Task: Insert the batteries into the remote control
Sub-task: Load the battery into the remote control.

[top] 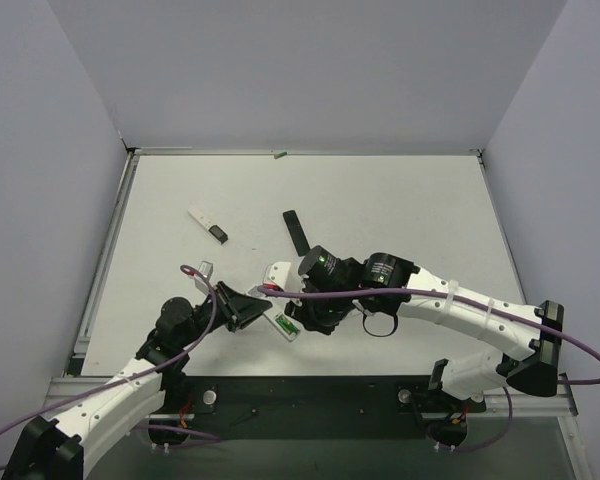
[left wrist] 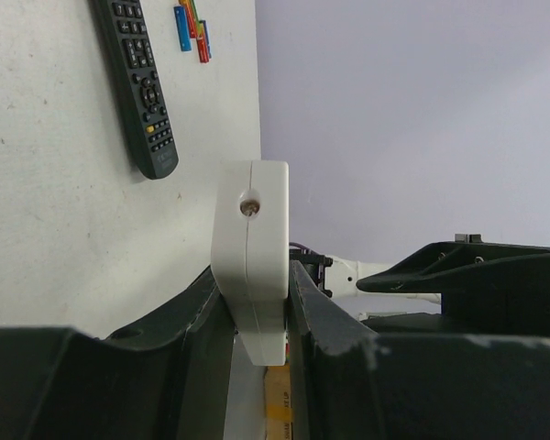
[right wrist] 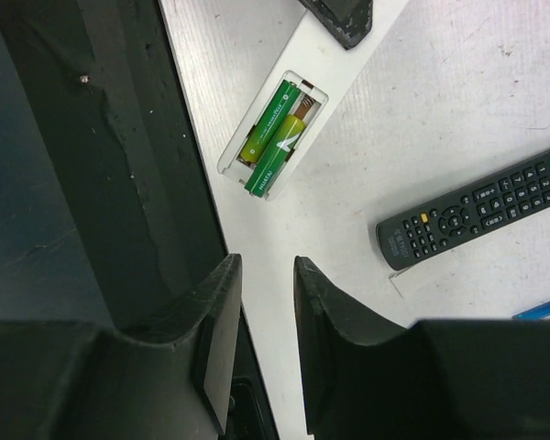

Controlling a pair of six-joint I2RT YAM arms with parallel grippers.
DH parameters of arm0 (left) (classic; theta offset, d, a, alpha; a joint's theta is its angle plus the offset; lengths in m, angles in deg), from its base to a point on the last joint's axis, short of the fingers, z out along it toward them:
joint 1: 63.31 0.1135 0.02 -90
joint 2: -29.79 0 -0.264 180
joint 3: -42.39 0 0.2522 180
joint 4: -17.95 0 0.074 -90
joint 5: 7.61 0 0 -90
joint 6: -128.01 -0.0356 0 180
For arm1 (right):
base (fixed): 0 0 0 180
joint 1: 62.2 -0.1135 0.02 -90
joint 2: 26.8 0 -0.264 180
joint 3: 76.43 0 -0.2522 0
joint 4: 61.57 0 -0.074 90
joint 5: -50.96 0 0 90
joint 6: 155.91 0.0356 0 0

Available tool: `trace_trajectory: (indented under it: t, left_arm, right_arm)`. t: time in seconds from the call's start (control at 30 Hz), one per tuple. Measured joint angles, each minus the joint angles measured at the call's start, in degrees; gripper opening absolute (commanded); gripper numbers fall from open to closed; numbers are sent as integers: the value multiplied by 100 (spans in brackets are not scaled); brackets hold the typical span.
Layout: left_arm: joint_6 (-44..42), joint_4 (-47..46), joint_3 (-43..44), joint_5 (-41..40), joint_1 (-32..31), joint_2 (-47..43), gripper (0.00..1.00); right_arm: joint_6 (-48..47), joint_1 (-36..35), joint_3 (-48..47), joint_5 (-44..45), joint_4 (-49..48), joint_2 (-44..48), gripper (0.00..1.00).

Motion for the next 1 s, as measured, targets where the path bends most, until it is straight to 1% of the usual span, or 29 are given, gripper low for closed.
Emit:
trace_trajectory:
  t: [0.07, 0.13, 0.4, 0.6, 1.0]
  left_arm:
    - [-20, -7, 0, 74, 0, 72, 0]
    - [-48, -17, 0, 133, 0, 138, 0]
    - [-131, -184, 0, 282, 0, 269, 0]
    - [-151, -369, 0, 328, 0, 267, 0]
    - [-177, -634, 0, 382, 0, 251, 0]
  right_arm:
    - [-92, -7, 81, -52, -46, 0, 21]
    - [-168, -4, 114, -94, -87, 0, 21]
    - [-286, -24, 120, -234, -280, -39, 21]
    - [-376, -138, 140, -282, -302, -264, 23]
    - [-560, -210, 251, -358, -337, -273, 23]
